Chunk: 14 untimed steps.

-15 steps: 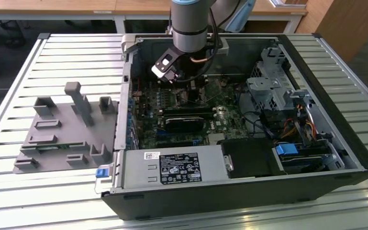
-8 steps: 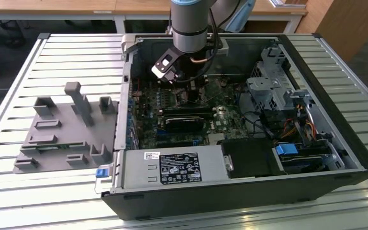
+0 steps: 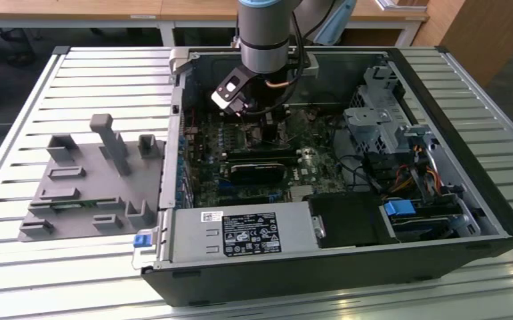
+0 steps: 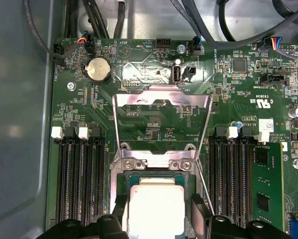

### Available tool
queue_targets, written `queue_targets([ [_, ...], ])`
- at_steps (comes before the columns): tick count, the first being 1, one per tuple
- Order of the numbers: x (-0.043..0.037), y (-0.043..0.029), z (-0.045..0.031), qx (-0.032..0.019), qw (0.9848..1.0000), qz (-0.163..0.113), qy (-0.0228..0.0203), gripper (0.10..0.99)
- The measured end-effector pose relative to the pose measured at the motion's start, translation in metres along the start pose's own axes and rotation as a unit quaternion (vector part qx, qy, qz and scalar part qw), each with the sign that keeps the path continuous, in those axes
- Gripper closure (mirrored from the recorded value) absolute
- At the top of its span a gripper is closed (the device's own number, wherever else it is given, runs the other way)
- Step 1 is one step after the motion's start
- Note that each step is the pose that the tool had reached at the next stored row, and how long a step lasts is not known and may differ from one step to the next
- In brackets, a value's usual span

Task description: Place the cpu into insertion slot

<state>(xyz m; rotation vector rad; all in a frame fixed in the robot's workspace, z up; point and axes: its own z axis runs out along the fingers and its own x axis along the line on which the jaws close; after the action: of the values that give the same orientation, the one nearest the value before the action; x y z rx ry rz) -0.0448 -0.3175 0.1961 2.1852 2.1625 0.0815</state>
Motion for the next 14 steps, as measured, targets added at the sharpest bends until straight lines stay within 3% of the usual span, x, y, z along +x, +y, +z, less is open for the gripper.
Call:
queue_targets([
  [14,0.0000,0.0004,-0.0022,0.0000,1.0000,0.000,0.0001,0.478],
])
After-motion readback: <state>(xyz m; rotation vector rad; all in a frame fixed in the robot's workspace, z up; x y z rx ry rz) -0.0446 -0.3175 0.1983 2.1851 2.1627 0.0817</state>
